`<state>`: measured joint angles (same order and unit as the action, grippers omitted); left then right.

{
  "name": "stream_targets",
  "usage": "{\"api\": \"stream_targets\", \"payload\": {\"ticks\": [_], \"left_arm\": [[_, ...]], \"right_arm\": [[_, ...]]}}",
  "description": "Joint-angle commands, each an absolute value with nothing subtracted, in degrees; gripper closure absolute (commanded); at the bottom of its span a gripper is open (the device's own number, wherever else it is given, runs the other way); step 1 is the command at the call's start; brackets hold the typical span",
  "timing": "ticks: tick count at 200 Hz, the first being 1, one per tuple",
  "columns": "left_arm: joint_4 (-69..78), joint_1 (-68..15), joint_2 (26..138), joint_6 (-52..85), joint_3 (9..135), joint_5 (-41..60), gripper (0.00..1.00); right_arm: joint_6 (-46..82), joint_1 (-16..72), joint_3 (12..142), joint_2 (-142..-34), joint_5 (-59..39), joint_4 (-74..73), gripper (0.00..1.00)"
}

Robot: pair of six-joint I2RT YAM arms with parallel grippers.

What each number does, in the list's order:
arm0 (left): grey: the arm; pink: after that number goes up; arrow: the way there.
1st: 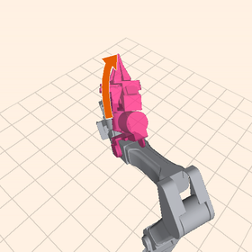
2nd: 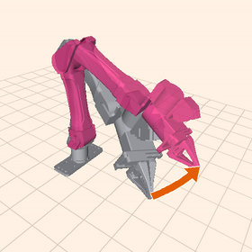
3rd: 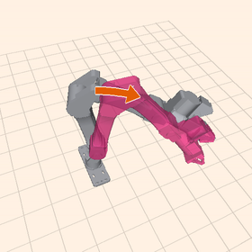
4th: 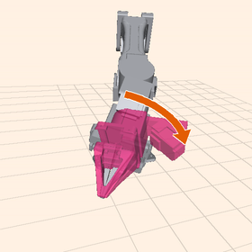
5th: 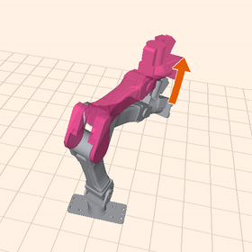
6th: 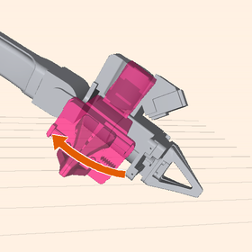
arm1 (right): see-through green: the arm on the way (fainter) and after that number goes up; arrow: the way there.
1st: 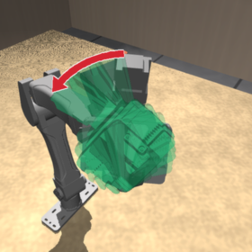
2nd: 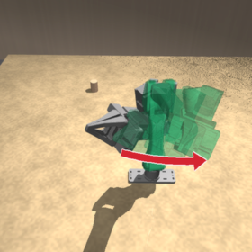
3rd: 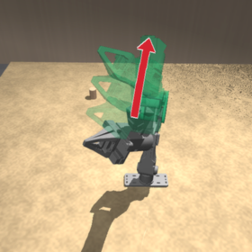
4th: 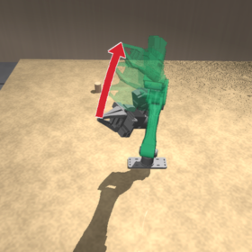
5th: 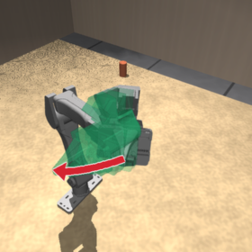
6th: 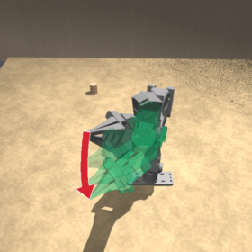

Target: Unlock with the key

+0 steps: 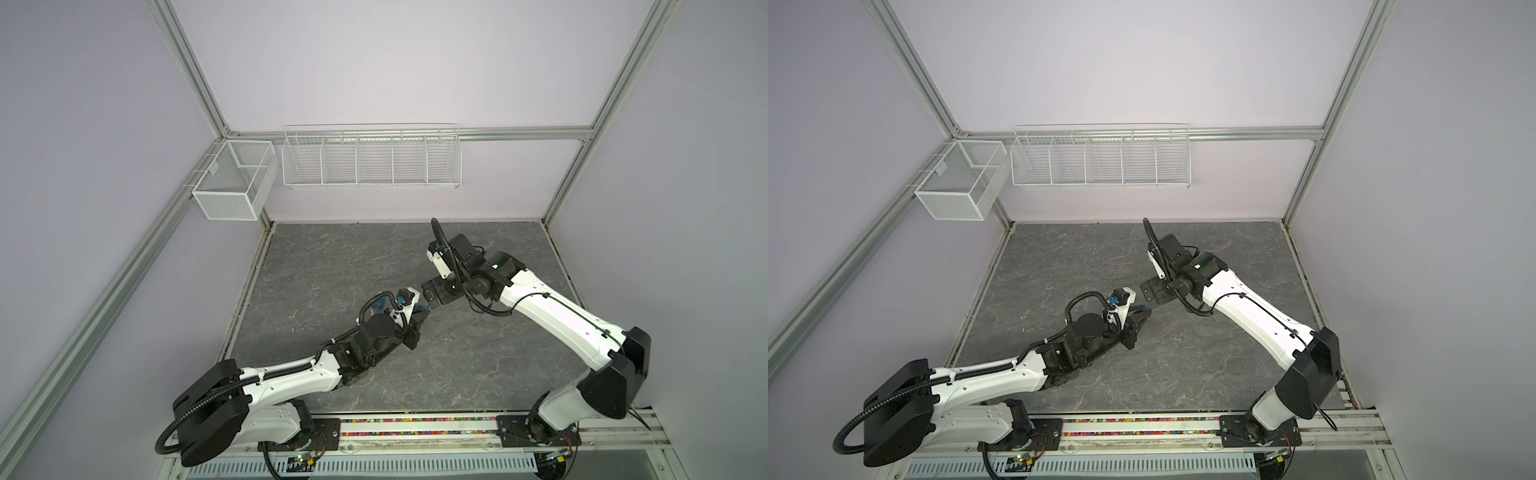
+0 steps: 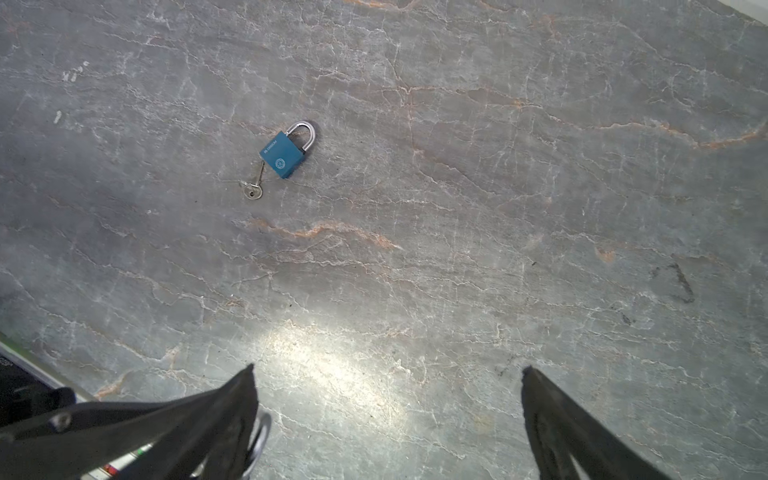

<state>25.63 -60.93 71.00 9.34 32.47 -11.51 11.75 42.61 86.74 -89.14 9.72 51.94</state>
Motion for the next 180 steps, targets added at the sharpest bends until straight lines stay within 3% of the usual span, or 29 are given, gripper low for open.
{"api": "stream_targets", "payload": {"ticks": [1,180], "left_arm": [[27.7,-61.1,71.3,8.9,32.8,-11.8,1.0],[29.1,-61.1,71.9,8.9,32.8,-13.7,1.0]], "right_arm": [[9.3,41.8,88.2,-90.2,11.2,54.4,0.01],[8.8,38.6,80.5,-83.5,3.0,51.6,0.02]]}}
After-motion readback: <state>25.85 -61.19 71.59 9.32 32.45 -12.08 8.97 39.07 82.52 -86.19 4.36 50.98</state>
